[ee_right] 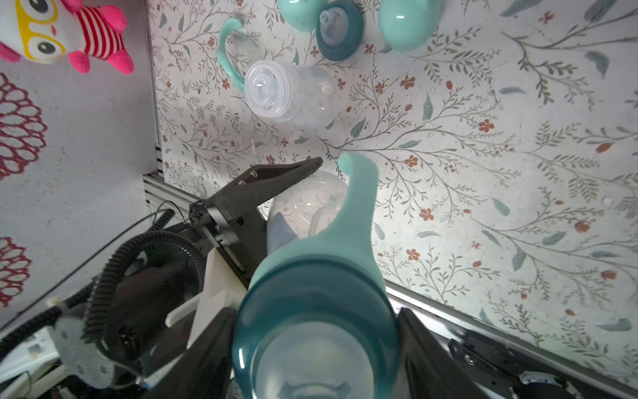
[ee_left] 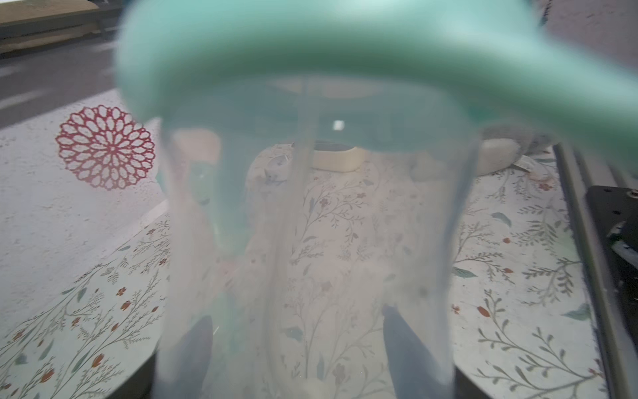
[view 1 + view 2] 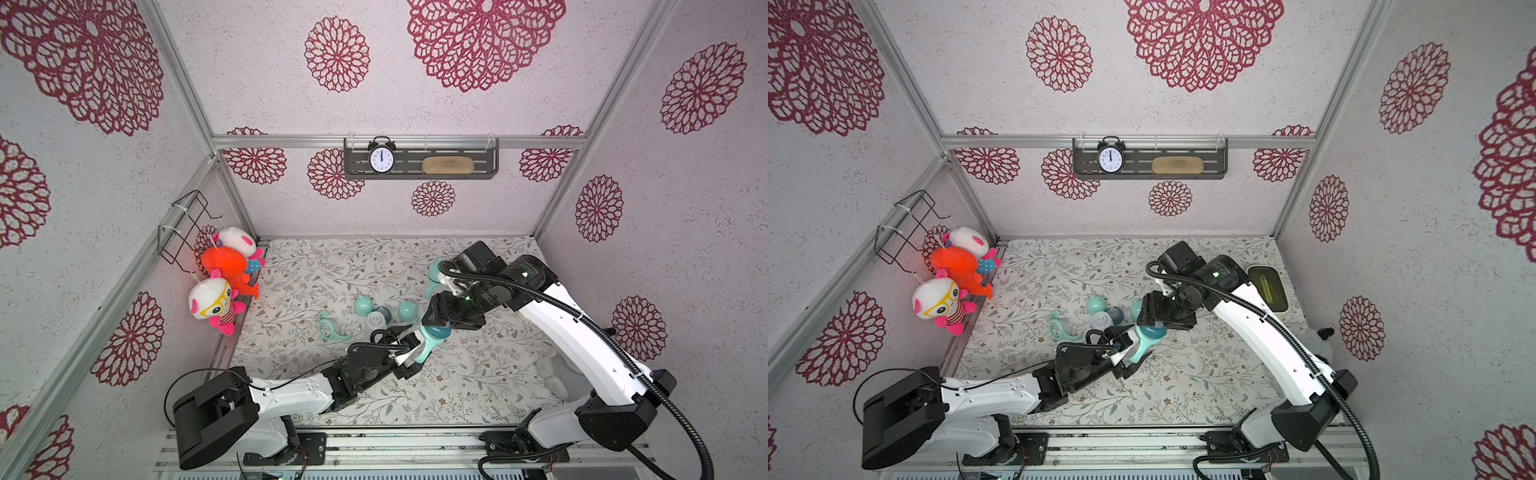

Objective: Assemble the baby bottles
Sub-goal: Close the nipple on the baby bottle.

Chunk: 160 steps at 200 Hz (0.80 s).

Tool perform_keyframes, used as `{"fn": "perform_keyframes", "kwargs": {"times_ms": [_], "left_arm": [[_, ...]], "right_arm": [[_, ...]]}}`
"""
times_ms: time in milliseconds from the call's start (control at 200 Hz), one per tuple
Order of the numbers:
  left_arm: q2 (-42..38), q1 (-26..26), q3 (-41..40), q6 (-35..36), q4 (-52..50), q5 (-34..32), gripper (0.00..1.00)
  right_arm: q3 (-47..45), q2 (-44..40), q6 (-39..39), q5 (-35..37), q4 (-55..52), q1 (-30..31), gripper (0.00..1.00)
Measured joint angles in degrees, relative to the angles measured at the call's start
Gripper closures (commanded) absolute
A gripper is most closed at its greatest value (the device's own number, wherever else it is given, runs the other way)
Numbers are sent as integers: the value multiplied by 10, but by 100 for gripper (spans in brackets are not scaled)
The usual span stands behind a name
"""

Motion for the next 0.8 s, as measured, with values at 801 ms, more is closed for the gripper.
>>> {"fn": "perform_keyframes", "kwargs": {"times_ms": [801], "left_arm": [[-49, 64, 1, -109, -51, 177, 100]], "right_arm": [[-142, -113, -134, -9, 175, 10, 57]]}}
